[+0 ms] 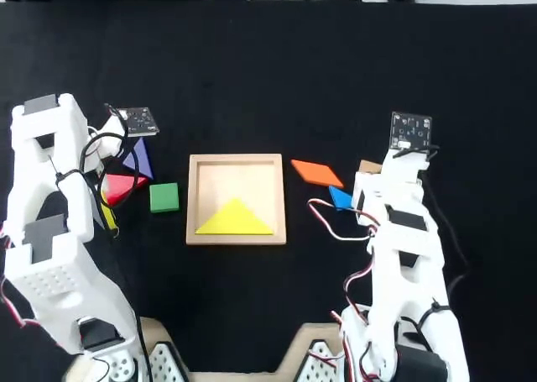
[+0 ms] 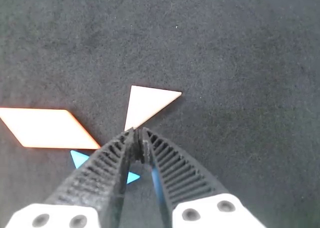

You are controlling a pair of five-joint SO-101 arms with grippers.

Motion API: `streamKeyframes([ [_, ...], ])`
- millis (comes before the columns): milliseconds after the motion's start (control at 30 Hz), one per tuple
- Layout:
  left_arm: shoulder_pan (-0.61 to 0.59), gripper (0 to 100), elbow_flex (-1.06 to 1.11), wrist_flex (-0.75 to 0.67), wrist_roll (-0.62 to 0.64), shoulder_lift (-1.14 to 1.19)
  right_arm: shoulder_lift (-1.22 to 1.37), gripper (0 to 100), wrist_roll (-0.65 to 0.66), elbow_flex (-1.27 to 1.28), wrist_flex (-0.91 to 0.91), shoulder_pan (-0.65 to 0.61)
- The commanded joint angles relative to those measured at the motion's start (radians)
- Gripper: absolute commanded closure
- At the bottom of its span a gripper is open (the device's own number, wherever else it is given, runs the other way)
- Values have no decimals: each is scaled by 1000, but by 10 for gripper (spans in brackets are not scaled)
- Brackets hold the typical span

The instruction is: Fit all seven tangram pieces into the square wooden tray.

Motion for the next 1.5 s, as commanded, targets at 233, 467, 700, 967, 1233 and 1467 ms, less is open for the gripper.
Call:
streamKeyframes([
  [233, 44, 702, -48, -78, -423, -6, -19, 987, 2, -5, -20, -15],
  [467, 24, 743, -53, -189, -308, 15, -19, 987, 3, -5, -20, -41],
  [700, 13, 739, -64, -293, -149, 95, -19, 987, 3, -5, -20, -43],
  [967, 12, 739, -68, -285, -49, 60, -19, 987, 3, -5, -20, -44],
  [1233, -15, 723, -67, -342, 52, -15, -19, 987, 3, -5, -20, -44],
  [1467, -25, 688, -76, -408, 164, 78, -19, 987, 3, -5, -20, -46],
])
